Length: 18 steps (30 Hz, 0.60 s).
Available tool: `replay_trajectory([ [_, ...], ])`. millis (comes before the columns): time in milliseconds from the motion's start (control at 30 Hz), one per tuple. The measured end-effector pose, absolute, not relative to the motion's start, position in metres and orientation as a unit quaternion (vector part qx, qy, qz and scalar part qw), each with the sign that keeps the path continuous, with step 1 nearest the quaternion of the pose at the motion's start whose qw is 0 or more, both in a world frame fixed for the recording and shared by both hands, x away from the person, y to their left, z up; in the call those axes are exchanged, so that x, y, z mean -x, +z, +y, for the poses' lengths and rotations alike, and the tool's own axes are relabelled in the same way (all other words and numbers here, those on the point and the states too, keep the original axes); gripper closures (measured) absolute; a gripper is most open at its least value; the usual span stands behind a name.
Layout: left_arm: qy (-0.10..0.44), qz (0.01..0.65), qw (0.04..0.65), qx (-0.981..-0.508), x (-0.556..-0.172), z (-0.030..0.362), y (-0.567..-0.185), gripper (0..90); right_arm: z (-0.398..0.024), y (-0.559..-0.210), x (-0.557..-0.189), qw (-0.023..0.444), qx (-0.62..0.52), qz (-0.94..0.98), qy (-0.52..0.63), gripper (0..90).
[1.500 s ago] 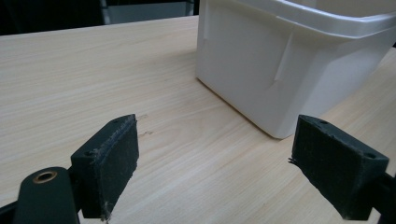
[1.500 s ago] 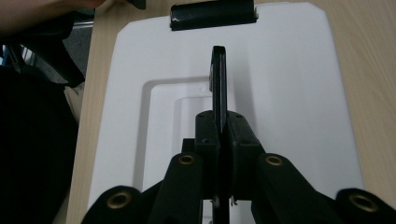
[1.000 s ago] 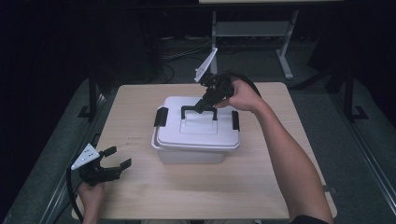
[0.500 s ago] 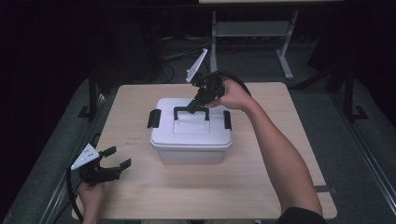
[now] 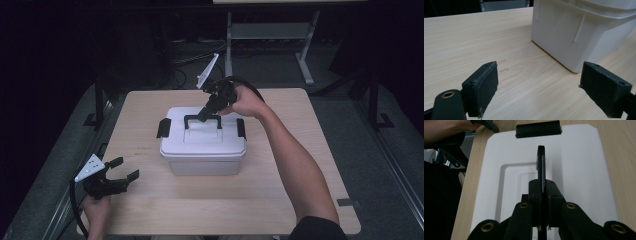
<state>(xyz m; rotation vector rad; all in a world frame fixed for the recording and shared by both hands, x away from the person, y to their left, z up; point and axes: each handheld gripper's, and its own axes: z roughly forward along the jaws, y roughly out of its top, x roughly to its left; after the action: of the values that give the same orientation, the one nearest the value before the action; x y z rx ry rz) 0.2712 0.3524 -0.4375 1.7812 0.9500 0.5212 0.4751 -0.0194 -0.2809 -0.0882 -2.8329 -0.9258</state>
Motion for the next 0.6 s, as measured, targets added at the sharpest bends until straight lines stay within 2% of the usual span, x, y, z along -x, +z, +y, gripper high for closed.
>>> replay_trajectory([
  [600, 0.217, 0.396, 0.506, -0.735, -0.2699, 0.3537, -0.4369, 14.1, -0.0200, -0.2903, -0.4756, 0.083, 0.035, -0.949, -0.303, 83.7],
])
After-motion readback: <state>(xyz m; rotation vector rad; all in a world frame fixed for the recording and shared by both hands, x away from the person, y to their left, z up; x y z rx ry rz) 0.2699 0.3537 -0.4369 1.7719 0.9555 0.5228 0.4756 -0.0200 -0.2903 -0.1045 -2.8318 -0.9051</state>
